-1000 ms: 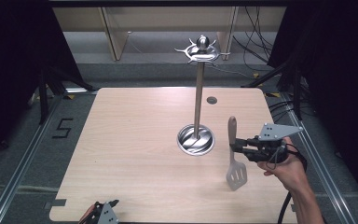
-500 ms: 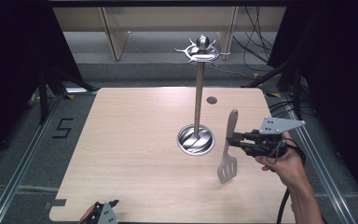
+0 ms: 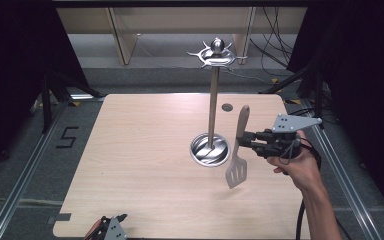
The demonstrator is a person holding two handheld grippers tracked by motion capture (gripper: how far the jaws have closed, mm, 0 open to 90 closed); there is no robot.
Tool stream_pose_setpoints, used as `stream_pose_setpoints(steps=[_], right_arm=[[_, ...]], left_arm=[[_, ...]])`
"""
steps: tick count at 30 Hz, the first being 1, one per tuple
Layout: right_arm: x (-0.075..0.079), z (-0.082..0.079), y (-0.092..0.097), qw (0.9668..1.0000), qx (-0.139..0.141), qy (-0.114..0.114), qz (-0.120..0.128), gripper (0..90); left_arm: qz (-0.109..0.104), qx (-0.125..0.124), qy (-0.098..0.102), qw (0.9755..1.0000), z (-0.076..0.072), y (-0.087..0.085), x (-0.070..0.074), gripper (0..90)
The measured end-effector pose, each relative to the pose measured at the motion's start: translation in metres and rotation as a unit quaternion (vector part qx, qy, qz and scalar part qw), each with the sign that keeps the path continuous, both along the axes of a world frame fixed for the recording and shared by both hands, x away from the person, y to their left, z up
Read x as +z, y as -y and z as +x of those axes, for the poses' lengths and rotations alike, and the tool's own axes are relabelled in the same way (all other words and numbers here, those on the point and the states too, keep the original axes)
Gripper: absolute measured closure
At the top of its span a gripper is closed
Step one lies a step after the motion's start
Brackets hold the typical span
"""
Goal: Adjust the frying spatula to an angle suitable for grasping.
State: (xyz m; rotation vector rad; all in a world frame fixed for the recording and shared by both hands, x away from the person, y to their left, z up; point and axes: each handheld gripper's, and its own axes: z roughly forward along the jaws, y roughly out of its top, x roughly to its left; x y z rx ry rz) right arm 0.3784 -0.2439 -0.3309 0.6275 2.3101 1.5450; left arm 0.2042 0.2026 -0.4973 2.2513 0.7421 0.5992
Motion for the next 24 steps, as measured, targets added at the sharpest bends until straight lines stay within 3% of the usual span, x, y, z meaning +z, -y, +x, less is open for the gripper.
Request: stream_pose_setpoints(steps=[2, 13, 24], right_arm=[[0.005, 0.003, -0.002, 1.0, 0.003, -0.001, -0.009, 75.7], [0.031, 0.017, -0.016, 0.9999, 0.003, 0.013, 0.0, 75.7], [0.043, 0.029, -0.021, 0.9999, -0.009, 0.012, 0.001, 75.7]], left_arm=[[0.001, 0.0, 0.001, 1.0, 0.0, 0.0, 0.0, 16.2], [-0.002, -0.006, -0.002, 1.0, 0.0, 0.0, 0.001, 16.2], [0.004, -0.011, -0.004, 0.9999, 0.0, -0.001, 0.002, 16.2]])
